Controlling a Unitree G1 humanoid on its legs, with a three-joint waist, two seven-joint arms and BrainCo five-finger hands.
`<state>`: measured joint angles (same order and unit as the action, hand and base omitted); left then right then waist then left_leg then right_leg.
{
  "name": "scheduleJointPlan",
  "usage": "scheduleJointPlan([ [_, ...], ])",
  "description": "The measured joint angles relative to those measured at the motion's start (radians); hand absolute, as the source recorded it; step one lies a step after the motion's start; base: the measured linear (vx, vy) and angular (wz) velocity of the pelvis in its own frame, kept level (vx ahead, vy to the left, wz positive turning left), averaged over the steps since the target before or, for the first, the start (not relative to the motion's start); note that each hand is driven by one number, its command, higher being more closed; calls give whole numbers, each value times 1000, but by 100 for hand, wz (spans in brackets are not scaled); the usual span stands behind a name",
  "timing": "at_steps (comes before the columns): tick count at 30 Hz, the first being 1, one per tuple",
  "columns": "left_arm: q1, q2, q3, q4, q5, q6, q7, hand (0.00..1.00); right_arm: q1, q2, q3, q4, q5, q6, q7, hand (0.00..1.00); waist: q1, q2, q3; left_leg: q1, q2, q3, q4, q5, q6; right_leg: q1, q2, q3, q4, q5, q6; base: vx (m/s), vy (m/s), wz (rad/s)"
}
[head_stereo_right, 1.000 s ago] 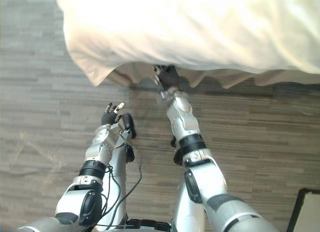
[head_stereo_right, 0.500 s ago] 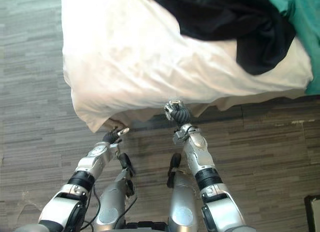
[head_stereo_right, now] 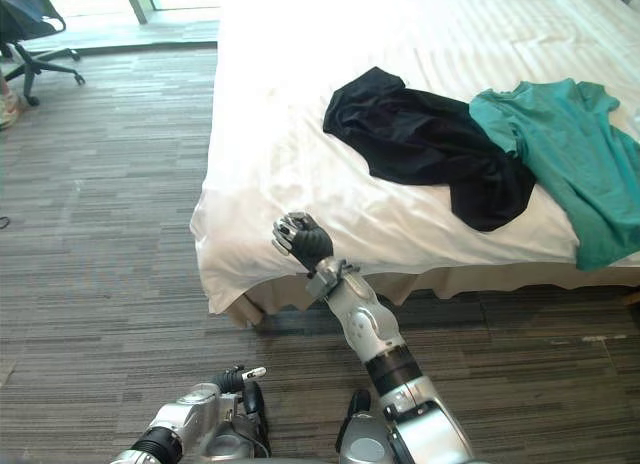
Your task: Tidy the bed and pick cloth on bed and put in laundry
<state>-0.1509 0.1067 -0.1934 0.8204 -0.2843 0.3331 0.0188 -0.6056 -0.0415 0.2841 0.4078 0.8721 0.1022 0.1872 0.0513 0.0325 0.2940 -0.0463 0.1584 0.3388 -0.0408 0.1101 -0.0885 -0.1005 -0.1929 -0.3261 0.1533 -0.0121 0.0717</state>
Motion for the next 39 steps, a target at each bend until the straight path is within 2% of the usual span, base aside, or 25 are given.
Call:
scheduleJointPlan([
  [2, -67, 0, 8, 12, -2, -9, 1, 0, -129, 18, -23, 65, 21, -5, -41, 100, 9, 9, 26, -69, 0, -25, 12, 10, -1, -57, -4, -15, 11, 10, -2, -191, 3, 26],
  [4, -199, -2, 38, 51, -11, -32, 5, 0, -302, 42, -68, 145, 26, -31, -73, 100, 29, 16, 68, -168, 0, -49, 18, 33, -6, -160, -10, -25, 46, 20, -15, -184, -16, 26],
  [7, -335, -9, 58, 121, -23, -76, 11, 0, -438, 60, -126, 225, 26, -62, -93, 100, 51, 28, 84, -295, -3, -76, 25, 57, -8, -291, -24, -45, 99, 17, -19, -146, -51, 31],
  [9, -409, -20, 97, 151, -49, -108, 12, 0, -502, 61, -169, 258, 24, -79, -104, 100, 64, 33, 119, -366, -9, -83, 44, 100, -1, -386, -49, -44, 184, 1, -41, -112, -62, 21],
  [13, -468, -60, 168, 154, -57, -133, 25, 0, -538, 38, -201, 250, 7, -101, -128, 100, 69, 46, 154, -474, -21, -102, 89, 114, 21, -498, -75, -41, 266, -20, -52, -59, -64, 23],
  [16, -511, -105, 249, 109, -83, -149, 46, 0, -539, 24, -215, 144, 7, -155, -180, 100, 62, 54, 195, -576, -11, -107, 133, 104, 22, -600, -86, -42, 321, -43, -63, -64, -61, 13],
  [19, -543, -155, 322, 39, -90, -153, 79, 0, -560, 33, -247, 55, 8, -203, -207, 100, 55, 57, 212, -658, 14, -107, 174, 101, 22, -672, -71, -41, 343, -47, -73, -78, -85, -3],
  [24, -577, -206, 388, -20, -88, -150, 114, 0, -595, 43, -315, 12, 15, -249, -221, 100, 40, 56, 215, -712, 42, -96, 204, 97, 20, -732, -49, -30, 350, -54, -84, -46, -76, -14],
  [29, -589, -215, 402, -65, -87, -143, 143, 0, -579, 34, -365, 10, 50, -271, -203, 100, -7, 43, 223, -706, 71, -49, 235, 71, 20, -737, -19, 9, 329, -44, -80, -11, -63, -28],
  [32, -592, -205, 410, -92, -88, -128, 162, 0, -523, 13, -371, -2, 57, -273, -162, 100, -38, 34, 226, -687, 83, -28, 243, 58, 22, -712, -4, 16, 299, -27, -83, 37, -36, -26],
  [39, -574, -126, 393, -149, -88, -76, 152, 0, -266, -67, -460, 25, 97, -239, -53, 100, -54, -7, 227, -554, 104, 23, 294, -18, 25, -566, 17, 56, 241, -13, -68, 59, -11, -24],
])
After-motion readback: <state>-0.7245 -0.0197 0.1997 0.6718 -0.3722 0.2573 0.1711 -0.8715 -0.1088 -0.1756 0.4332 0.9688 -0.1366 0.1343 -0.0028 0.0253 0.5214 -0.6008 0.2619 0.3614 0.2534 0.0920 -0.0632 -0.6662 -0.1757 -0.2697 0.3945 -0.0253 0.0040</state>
